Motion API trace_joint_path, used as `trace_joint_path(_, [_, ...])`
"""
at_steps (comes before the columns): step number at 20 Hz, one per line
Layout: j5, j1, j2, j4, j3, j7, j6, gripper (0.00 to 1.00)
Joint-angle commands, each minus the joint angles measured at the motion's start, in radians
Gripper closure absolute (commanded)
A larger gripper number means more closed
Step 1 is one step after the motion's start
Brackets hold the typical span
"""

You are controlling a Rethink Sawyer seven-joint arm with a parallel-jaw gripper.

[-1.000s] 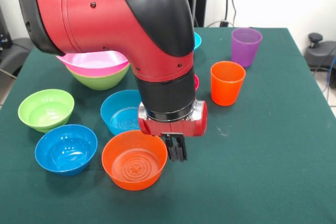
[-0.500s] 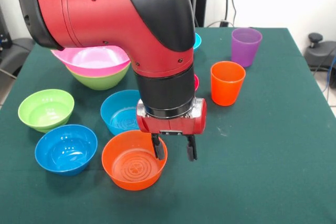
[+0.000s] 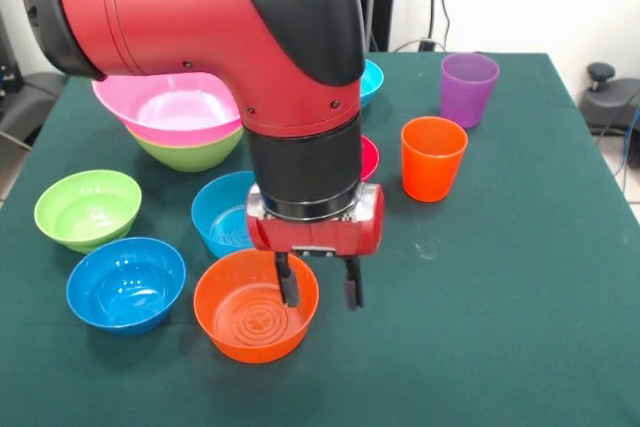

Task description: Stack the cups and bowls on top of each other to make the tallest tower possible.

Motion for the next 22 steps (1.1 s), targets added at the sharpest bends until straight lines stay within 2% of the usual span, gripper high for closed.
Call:
trace_joint_path(1, [-0.145, -0.039, 0.097, -0.029, -0.010, -0.351, 0.008, 0.00])
trace_joint_path(9, [-0.166, -0.068, 0.140, -0.056, 0.038, -0.389, -0.014, 0.00])
trace_joint_path(22, [-0.161, -0.065, 0.131, 0.000, 0.037, -0.301, -0.056, 0.00])
